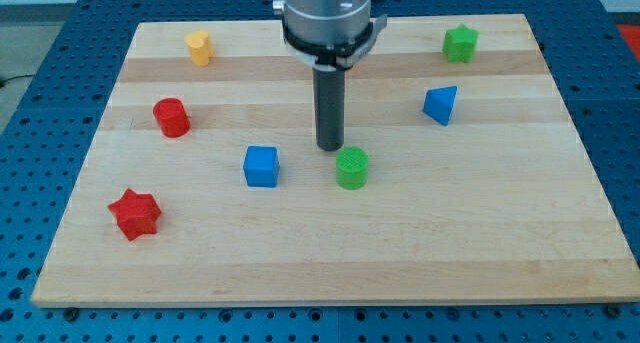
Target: Push green circle diagonally below blue cube
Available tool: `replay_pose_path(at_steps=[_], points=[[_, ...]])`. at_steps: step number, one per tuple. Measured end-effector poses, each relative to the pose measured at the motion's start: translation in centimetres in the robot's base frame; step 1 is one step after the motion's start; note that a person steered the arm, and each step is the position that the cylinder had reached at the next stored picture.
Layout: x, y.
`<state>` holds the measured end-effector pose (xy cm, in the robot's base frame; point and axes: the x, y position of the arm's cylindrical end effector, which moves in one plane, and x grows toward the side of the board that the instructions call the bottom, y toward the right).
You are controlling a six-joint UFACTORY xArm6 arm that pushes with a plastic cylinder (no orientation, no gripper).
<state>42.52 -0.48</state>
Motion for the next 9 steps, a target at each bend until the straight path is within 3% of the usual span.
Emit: replay_pose_path(at_steps=[3, 7, 9], points=[[4.6, 4.2], [16.2, 5.9], [13.5, 1.1]])
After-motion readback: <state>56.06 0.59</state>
